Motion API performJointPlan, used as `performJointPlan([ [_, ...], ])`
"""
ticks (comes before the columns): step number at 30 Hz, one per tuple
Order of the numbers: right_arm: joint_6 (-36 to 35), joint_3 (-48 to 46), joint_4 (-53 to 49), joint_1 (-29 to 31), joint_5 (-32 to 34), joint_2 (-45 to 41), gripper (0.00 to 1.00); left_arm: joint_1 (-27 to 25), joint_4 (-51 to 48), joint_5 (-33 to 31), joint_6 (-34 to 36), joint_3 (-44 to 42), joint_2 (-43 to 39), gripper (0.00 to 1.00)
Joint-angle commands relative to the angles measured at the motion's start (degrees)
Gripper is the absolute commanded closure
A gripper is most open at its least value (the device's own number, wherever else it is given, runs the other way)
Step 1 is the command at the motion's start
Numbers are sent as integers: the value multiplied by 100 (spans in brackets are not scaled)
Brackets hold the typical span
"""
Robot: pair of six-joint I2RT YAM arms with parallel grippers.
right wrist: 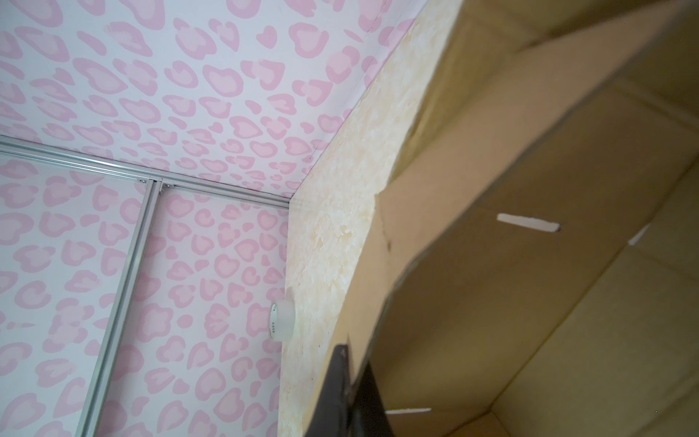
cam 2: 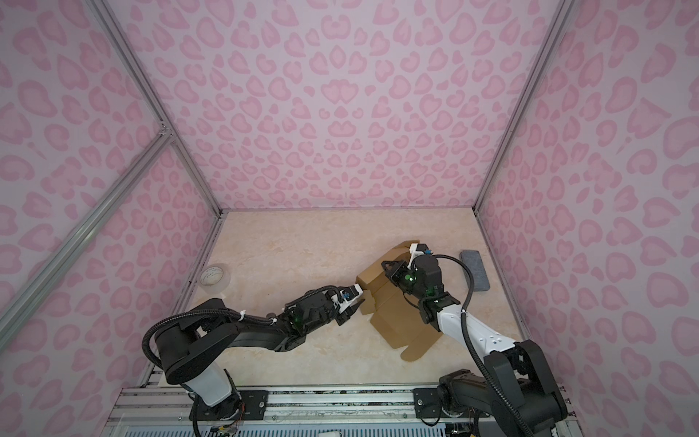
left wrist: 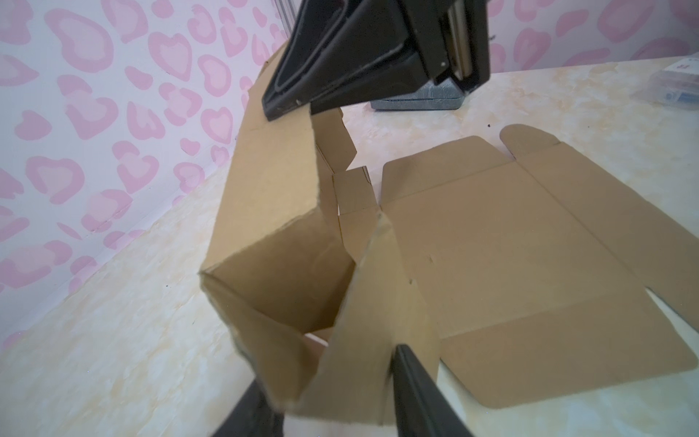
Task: Fold the paper box
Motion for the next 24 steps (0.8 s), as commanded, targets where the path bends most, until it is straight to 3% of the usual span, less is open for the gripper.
performJointPlan([
  [1, 79, -85, 58, 46, 251, -112, 100, 1, 49, -51, -333, 140, -17, 53],
  [11, 403, -106, -540, 455, 1146, -616, 100, 0, -335, -45, -912, 497, 39, 53],
  [24, 914, -364, -886, 965, 2179, -1166, 100, -86, -290, -514, -1526, 688, 181, 53],
])
